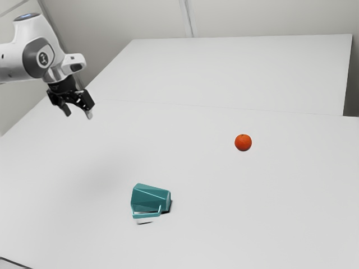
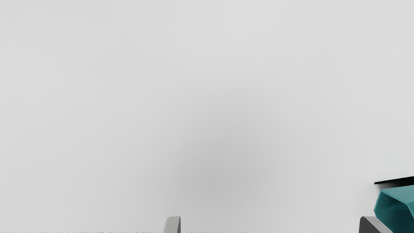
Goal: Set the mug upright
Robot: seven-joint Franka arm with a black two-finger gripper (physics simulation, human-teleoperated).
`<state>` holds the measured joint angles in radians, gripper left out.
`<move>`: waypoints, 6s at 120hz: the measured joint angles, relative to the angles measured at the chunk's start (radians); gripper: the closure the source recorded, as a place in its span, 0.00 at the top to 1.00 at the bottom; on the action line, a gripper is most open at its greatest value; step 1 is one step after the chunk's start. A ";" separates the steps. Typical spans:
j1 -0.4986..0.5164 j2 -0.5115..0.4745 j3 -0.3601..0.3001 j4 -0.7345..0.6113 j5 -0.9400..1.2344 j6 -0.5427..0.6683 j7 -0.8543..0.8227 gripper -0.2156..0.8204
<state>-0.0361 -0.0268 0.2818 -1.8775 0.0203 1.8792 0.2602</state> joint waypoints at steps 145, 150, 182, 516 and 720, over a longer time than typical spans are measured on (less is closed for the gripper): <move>-0.168 -0.167 0.199 -0.471 -0.414 0.108 -0.137 0.79; -0.167 -0.166 0.204 -0.482 -0.427 0.109 -0.134 0.79; -0.207 -0.174 0.267 -0.568 -0.506 0.127 -0.114 0.79; -0.484 -0.105 0.323 -0.630 -1.051 0.274 0.251 0.05; -0.612 -0.024 0.311 -0.474 -0.072 0.425 -0.305 0.04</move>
<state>-0.6479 -0.0505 0.5929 -2.3512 -0.0515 2.3038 -0.0447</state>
